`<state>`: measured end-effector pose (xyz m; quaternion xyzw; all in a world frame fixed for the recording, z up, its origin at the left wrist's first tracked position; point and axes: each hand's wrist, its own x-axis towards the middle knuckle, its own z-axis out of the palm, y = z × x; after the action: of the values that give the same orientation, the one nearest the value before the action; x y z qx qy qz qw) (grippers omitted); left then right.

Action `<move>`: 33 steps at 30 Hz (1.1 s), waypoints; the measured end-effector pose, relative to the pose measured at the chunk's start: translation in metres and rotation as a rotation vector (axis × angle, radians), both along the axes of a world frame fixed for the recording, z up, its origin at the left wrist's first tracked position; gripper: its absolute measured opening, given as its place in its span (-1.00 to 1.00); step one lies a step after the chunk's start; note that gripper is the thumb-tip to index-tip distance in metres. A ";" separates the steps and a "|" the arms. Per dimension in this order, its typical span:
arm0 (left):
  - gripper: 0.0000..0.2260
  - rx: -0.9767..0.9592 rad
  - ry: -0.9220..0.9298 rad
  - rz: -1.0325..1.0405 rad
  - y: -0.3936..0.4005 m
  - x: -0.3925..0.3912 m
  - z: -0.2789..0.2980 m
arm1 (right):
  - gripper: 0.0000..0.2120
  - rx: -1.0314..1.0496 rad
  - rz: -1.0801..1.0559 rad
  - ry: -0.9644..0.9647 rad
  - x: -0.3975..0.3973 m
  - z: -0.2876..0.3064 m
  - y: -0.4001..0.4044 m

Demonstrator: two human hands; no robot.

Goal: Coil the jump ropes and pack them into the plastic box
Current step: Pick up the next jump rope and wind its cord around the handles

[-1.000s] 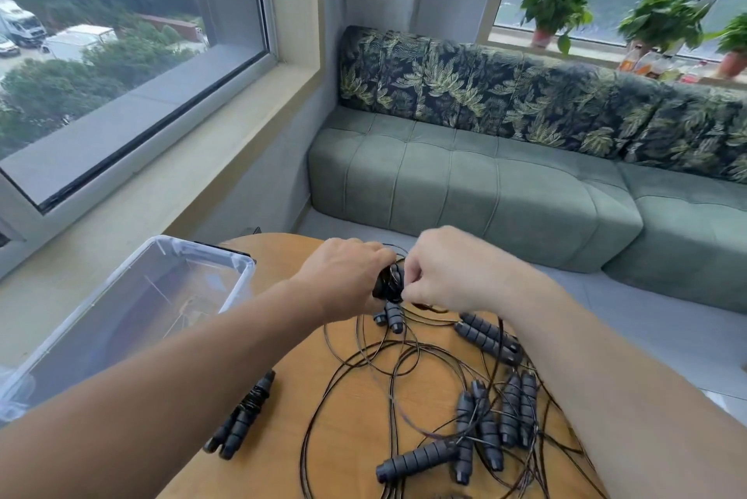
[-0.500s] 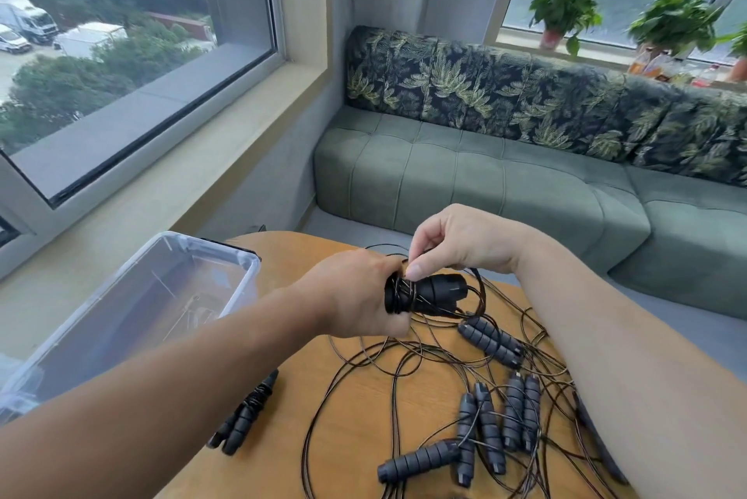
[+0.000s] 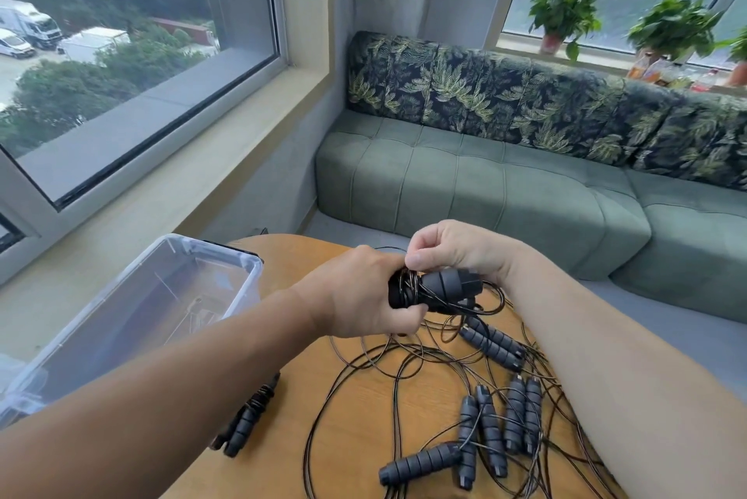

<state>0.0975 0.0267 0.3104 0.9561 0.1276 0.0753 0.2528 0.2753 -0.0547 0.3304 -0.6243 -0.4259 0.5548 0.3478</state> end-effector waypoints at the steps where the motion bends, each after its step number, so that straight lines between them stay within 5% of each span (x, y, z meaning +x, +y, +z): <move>1: -0.75 -0.016 -0.003 0.017 0.001 -0.001 0.002 | -0.85 0.001 -0.044 0.049 -0.001 -0.007 -0.001; 3: -0.80 -0.050 0.001 0.066 0.002 -0.002 0.005 | -0.82 0.013 -0.156 0.164 -0.003 -0.020 -0.003; 8: -0.54 -0.217 -0.031 0.061 0.004 -0.006 0.002 | -0.91 0.024 -0.362 0.556 -0.013 -0.048 -0.014; 11: -0.56 -0.341 -0.057 0.067 0.005 -0.008 0.002 | -0.49 0.074 -0.419 0.823 -0.018 -0.070 -0.021; 13: -0.51 -0.379 -0.073 0.074 0.006 -0.008 0.003 | -0.41 0.119 -0.389 0.830 -0.024 -0.077 -0.020; 17: -0.57 -0.335 -0.088 0.042 0.005 -0.008 0.010 | -0.90 0.110 -0.499 0.688 -0.035 -0.081 -0.018; 33: -0.34 0.046 0.180 0.058 0.012 0.009 -0.023 | -0.73 -0.058 -0.693 0.232 -0.065 -0.070 -0.023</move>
<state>0.1063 0.0385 0.2873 0.9606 0.1754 -0.0007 0.2158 0.2099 -0.0773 0.2605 -0.6741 -0.1311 0.4831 0.5432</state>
